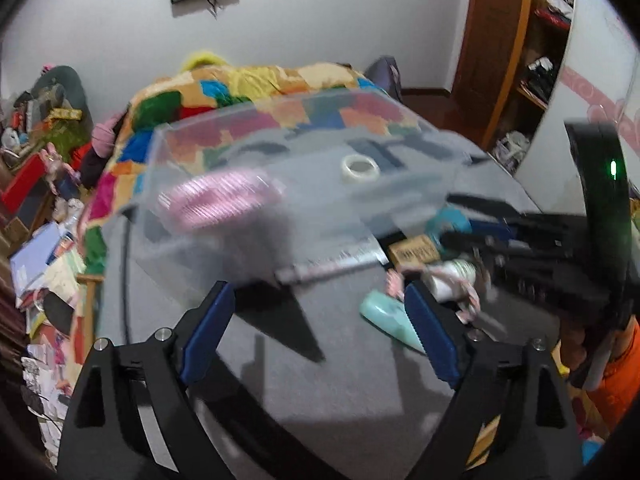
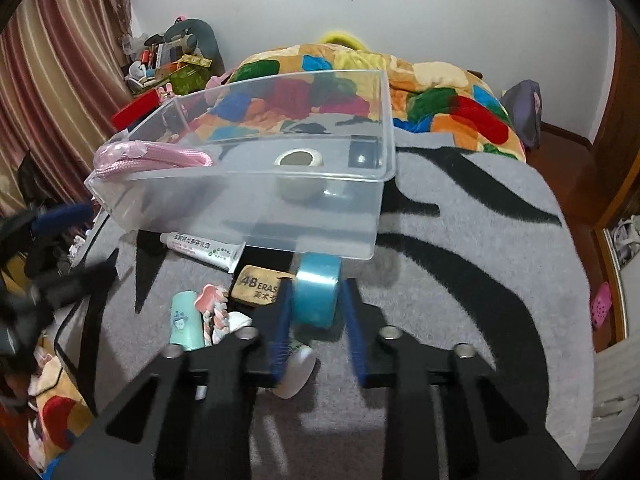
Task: Organize objects
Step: 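Grasp the mint-green bottle with left tool while right tool grasps blue tape, then lower the green bottle into the box with left tool while right drops blue tape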
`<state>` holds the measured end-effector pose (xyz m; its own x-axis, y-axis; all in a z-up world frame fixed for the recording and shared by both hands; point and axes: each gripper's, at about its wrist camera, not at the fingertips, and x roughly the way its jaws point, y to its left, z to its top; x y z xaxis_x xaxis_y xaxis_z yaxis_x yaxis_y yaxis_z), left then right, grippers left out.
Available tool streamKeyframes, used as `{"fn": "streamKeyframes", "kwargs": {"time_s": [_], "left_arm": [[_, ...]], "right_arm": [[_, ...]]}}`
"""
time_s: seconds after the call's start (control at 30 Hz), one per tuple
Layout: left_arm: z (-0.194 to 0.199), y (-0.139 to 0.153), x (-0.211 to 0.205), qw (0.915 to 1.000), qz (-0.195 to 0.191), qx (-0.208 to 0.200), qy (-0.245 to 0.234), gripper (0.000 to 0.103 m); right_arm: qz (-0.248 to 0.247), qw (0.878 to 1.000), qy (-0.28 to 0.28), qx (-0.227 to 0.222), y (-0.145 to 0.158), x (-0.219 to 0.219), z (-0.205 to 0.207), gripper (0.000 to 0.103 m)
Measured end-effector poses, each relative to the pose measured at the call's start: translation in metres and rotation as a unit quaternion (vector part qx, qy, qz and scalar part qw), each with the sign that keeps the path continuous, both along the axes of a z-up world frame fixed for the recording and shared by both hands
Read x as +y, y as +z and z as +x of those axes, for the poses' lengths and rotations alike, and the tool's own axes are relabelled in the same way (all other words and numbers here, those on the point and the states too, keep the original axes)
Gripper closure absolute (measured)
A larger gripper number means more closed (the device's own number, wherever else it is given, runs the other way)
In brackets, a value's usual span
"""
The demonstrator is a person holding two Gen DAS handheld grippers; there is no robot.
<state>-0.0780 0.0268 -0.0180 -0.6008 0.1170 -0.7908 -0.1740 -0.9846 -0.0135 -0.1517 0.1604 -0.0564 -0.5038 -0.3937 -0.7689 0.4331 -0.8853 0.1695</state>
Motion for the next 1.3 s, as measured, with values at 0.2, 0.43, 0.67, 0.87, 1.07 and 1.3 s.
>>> {"fn": "streamKeyframes", "kwargs": {"time_s": [0.2, 0.43, 0.67, 0.87, 1.07, 1.3], "left_arm": [[-0.006, -0.031, 0.025, 0.999, 0.016, -0.041, -0.001, 0.016], [0.003, -0.04, 0.017, 0.9985, 0.03, -0.046, 0.007, 0.031], [0.004, -0.038, 0.006, 0.998, 0.031, -0.049, 0.023, 0.04], [0.001, -0.04, 0.024, 0.9997, -0.009, -0.021, 0.01, 0.077], [0.008, -0.031, 0.011, 0.9997, 0.013, -0.016, 0.014, 0.078], [0.014, 0.015, -0.004, 0.9985, 0.039, 0.035, 0.019, 0.078]], "right_arm": [[-0.009, 1.0, -0.013, 0.006, 0.002, 0.013, 0.006, 0.087], [-0.002, 1.0, -0.019, 0.019, 0.008, 0.029, 0.021, 0.087], [-0.007, 1.0, -0.024, 0.016, 0.005, 0.037, 0.029, 0.087], [-0.015, 0.999, -0.025, 0.017, 0.008, 0.037, 0.032, 0.087], [-0.032, 0.999, -0.022, 0.032, 0.023, 0.033, 0.034, 0.087], [-0.045, 0.997, -0.014, 0.067, 0.051, 0.022, 0.026, 0.087]]}}
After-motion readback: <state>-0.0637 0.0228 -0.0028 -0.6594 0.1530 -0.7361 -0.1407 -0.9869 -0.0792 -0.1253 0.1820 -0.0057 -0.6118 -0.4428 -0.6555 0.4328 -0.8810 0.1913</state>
